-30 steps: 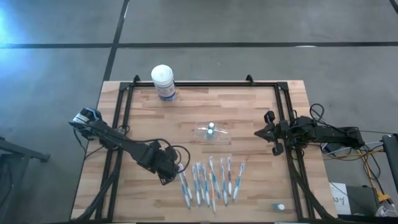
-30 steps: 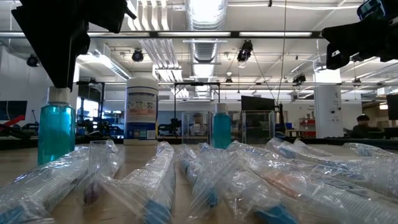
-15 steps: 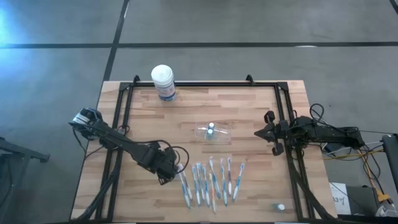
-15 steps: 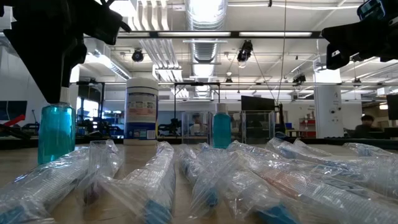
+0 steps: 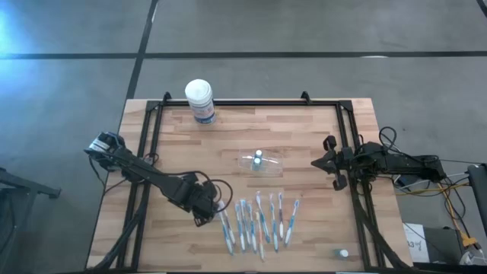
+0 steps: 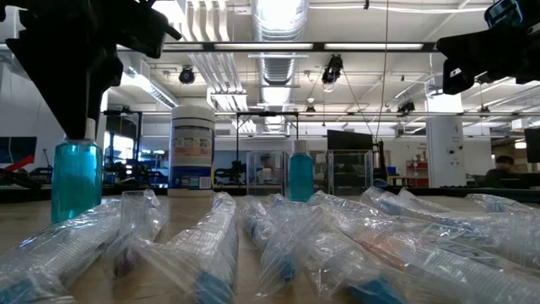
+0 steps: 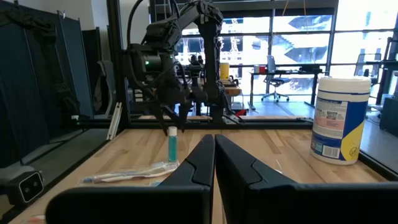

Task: Pick & Place toothbrushing station
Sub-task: Put the blue mouthwash into the transparent organizer

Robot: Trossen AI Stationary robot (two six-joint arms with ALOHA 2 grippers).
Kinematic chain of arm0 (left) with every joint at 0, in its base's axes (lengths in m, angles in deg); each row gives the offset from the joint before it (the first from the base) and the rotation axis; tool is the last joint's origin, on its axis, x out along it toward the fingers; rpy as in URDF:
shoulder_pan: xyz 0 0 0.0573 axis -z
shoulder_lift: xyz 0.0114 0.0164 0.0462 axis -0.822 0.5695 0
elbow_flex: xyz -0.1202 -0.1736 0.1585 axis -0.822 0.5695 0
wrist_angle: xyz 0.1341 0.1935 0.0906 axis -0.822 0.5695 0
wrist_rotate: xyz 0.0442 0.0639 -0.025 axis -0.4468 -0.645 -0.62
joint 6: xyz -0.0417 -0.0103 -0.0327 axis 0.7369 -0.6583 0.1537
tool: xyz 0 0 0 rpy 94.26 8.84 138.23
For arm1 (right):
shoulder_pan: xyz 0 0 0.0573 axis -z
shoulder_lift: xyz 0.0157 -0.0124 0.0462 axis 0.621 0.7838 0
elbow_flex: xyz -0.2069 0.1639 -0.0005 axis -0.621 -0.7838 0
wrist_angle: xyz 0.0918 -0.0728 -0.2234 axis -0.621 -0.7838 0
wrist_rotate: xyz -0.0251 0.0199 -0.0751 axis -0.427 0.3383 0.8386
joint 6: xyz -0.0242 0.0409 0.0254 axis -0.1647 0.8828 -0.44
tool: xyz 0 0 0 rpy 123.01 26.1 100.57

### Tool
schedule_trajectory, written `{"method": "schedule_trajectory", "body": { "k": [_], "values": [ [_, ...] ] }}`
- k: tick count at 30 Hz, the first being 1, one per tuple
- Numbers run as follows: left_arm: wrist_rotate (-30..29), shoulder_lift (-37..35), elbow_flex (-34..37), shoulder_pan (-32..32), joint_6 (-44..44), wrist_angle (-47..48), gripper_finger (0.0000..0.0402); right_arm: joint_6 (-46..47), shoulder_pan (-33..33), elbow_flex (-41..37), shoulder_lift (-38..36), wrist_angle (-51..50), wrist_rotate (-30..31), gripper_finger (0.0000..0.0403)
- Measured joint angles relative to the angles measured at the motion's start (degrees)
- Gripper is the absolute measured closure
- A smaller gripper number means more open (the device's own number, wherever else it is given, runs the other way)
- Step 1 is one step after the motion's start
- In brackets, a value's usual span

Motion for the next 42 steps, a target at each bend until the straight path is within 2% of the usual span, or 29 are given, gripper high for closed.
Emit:
{"method": "schedule_trajectory", "body": {
  "k": [11, 22, 30, 36, 42],
  "values": [
    [0.04, 0.0, 0.04, 0.0, 1.2, -0.74, 0.0224, -0.85, 0.0, 0.0, 0.0, 0.0, 0.02, 0.0392],
    [1.45, -0.04, 0.31, 0.0, 0.97, -0.83, 0.0303, -0.87, 0.0, 0.0, 0.0, 0.0, 0.0, 0.0392],
    [1.51, -0.12, -1.11, 0.0, -2.73, -0.32, 0.0304, -0.9, 0.0, 0.0, 0.0, 0.02, 0.0, 0.0392],
    [-2.43, -3.87, -5.36, -0.19, -11.58, -0.02, 0.0304, -1.1, 0.0, 0.0, 0.0, 0.01, 0.02, 0.0392],
    [-10.78, -13.21, -5.26, -2.38, -20.69, 1.09, 0.0303, -1.46, 0.0, 0.01, 0.0, 0.02, 0.04, 0.0392]
  ]
}}
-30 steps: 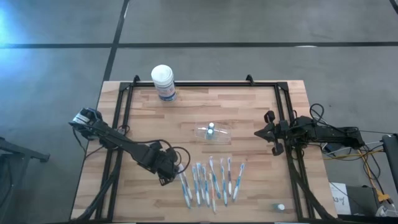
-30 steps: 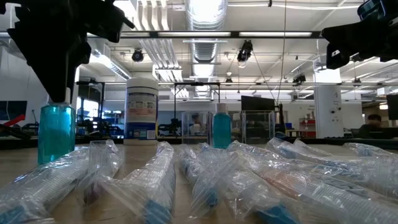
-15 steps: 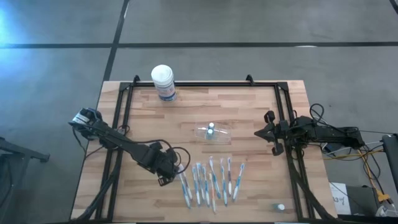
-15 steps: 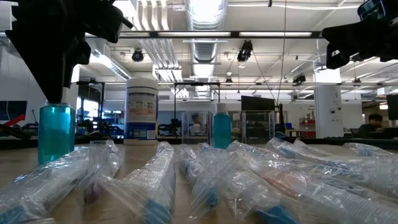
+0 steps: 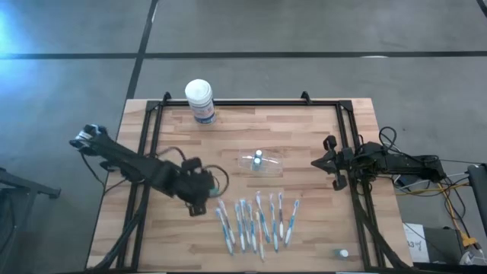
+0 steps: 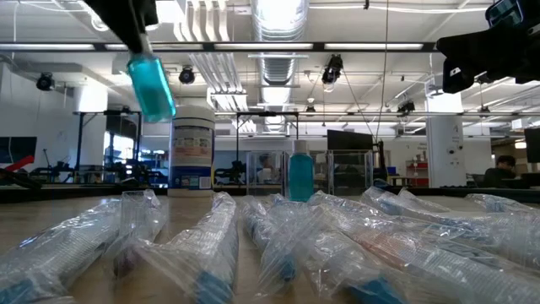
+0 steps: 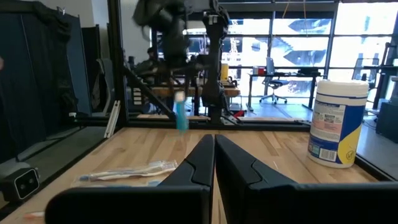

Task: Pick & Place toothbrushing station
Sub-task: Put the blue mouthwash into the transparent organizer

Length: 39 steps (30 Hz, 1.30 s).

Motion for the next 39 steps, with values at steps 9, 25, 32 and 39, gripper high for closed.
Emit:
{"method": "schedule_trajectory", "body": {
  "k": [9, 25, 32, 39],
  "values": [
    [-0.9, -19.45, 9.01, -1.65, -22.77, -7.15, 0.0304, -0.04, 0.0, 0.01, 0.0, 0.0, 0.54, 0.0392],
    [10.99, -48.5, 41.02, -7.06, -21.41, -40.14, 0.0304, -0.07, 0.0, 0.01, 0.02, -0.02, 1.64, 0.0392],
    [7.99, -53.51, 54.61, -7.15, -20.32, -58.11, 0.0304, -0.07, 0.0, 0.01, 0.02, -0.01, 1.62, 0.0392],
    [7.52, -55.55, 61.31, -7.17, -16.38, -61.69, 0.0304, -0.16, 0.0, 0.01, 0.0, -0.01, 1.55, 0.0392]
  ]
}}
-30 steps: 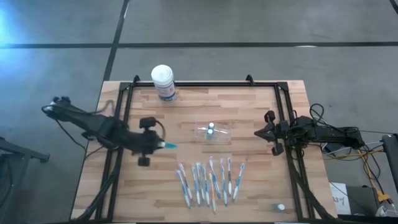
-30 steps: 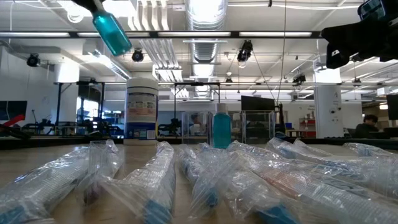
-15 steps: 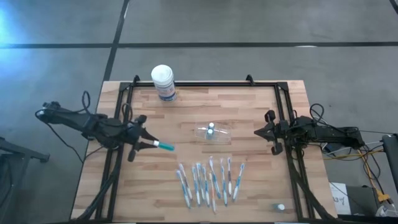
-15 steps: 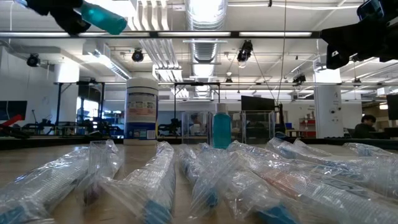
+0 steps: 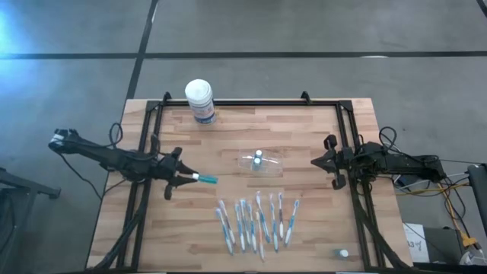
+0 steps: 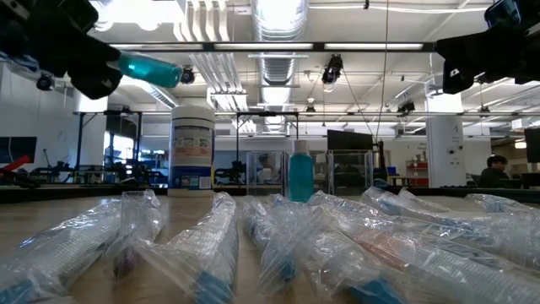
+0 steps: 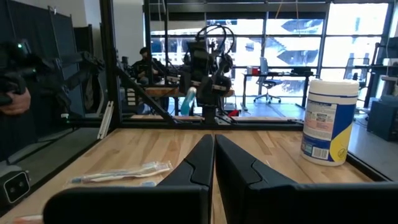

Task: Pick & Place toothbrushing station
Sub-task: Put the blue mouthwash into the transparent organizer

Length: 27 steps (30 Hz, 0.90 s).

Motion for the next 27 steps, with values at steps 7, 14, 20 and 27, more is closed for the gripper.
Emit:
{"method": "schedule_trajectory", "body": {
  "k": [7, 14, 20, 27],
  "values": [
    [0.11, -0.5, 3.72, 0.0, -1.41, -4.31, 0.0304, -0.91, -0.02, 0.0, 0.0, 0.01, -0.07, 0.0392],
    [-4.04, 0.02, 4.65, -0.24, 2.51, -4.41, 0.0304, -0.87, -0.02, 0.0, -0.02, 0.01, -0.16, 0.0392],
    [-5.88, 2.25, 0.95, -1.31, 4.29, -4.48, 0.0304, -0.89, -0.02, 0.0, 0.0, 0.01, -0.2, 0.0392],
    [-7.26, 9.97, -9.43, -2.89, 4.1, -3.9, 0.0304, -1.15, -0.02, 0.0, -0.02, 0.07, -0.82, 0.0392]
  ]
}}
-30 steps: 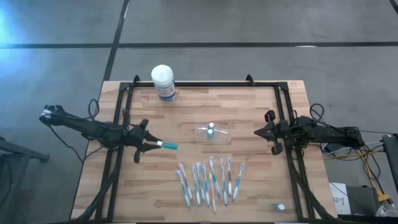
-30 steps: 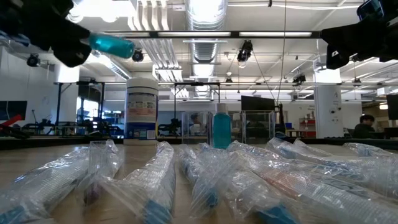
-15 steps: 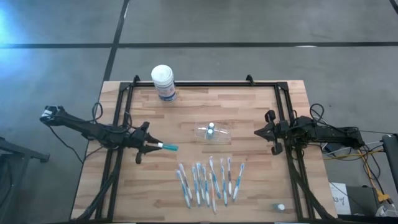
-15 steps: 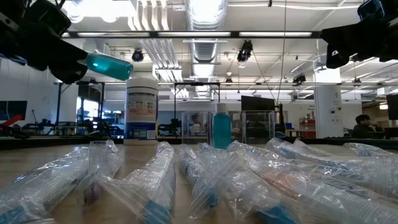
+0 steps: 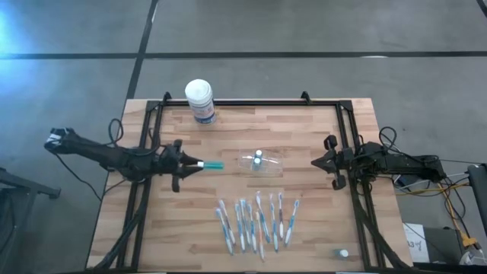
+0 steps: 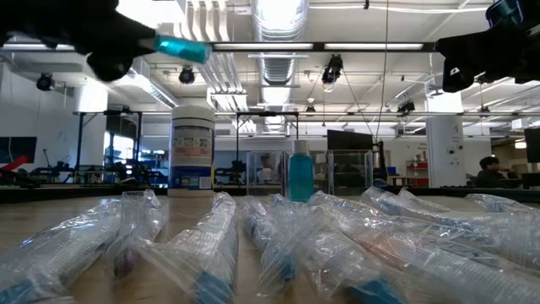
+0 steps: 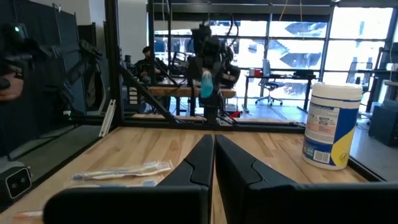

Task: Pick & Place toothbrushing station
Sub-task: Put the blue mouthwash into the transparent organizer

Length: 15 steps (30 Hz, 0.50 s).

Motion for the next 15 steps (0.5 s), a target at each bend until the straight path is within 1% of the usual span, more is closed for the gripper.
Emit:
{"method": "schedule_trajectory", "body": {
  "k": [4, 7, 12, 15],
  "values": [
    [0.0, 7.1, -10.04, -1.31, -2.9, 5.3, 0.0304, 0.33, 0.0, 0.0, 0.0, -0.01, -0.01, 0.0392],
    [-0.18, 13.46, -19.41, -3.28, -3.05, 12.88, 0.0304, 1.53, 0.0, 0.0, 0.0, -0.01, 0.14, 0.0392],
    [-0.13, 25.57, -35.94, -8.07, -4.55, 28.27, 0.0304, 1.82, 0.0, 0.0, 0.0, -0.03, 0.14, 0.0392],
    [1.64, 33.14, -45.36, -11.32, -7.02, 35.82, 0.0304, 1.95, 0.0, -0.02, 0.0, -0.08, 0.16, 0.0392]
  ]
}}
